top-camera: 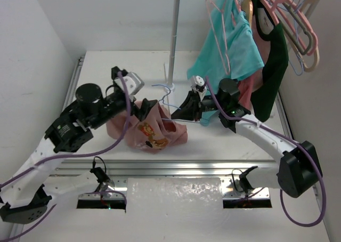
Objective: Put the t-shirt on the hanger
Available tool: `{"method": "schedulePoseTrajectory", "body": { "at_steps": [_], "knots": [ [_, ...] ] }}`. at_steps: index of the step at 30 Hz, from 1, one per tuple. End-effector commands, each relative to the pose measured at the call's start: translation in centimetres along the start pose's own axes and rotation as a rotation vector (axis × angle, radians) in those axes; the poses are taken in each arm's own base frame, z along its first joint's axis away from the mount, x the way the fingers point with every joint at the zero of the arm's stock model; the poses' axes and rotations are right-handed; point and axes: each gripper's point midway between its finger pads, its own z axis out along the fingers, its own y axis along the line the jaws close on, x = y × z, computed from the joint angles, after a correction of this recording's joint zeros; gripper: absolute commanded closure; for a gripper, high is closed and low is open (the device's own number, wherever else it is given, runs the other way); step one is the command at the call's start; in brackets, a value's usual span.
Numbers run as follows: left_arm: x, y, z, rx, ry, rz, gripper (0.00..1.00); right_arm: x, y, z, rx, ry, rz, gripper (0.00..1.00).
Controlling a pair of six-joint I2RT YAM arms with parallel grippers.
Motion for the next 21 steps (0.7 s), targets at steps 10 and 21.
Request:
{"method": "schedulePoseTrajectory", "body": {
  "at_steps": [10, 21],
  "knots": [
    [-0.3, -2.2, -0.7, 0.159, 0.018, 0.084, 0.04, -4.6, 1.7, -3.2, -0.106, -0.086, -0.090, 1.00],
    [2.4, -3.1, 3.0, 0.205, 0.128, 0.048, 0.33, -5.3, 3.2, -3.6, -0.170, -0.052, -0.106, 1.00]
  ]
}}
